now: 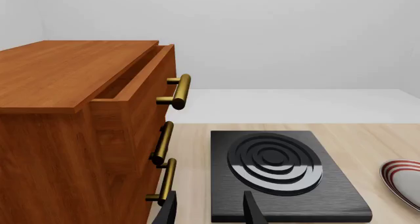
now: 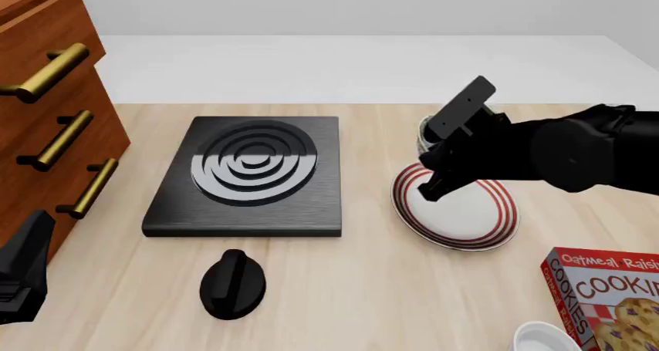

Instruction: Pick the akita bowl on the ramekin and place it on the plate.

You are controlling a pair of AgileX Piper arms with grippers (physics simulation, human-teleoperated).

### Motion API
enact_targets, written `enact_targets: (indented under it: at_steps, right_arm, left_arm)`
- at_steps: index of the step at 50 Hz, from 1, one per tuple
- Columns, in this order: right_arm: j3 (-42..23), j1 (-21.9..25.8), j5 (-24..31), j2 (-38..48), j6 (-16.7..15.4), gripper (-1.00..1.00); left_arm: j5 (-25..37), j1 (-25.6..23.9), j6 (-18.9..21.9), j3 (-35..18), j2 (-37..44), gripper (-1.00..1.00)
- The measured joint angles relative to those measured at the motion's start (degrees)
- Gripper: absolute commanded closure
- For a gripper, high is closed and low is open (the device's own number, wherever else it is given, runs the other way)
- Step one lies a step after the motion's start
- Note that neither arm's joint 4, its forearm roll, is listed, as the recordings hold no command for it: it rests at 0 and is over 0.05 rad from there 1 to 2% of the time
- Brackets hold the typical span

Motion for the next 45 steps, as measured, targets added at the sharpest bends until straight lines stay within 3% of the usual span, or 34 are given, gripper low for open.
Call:
enact_targets:
  at_steps: [45]
  right_arm:
    - [-0.1, -3.9, -4.8, 6.8, 0.8, 1.0]
  left_arm:
    - [0.0, 0.0, 0.0, 0.0, 0.0, -1.0]
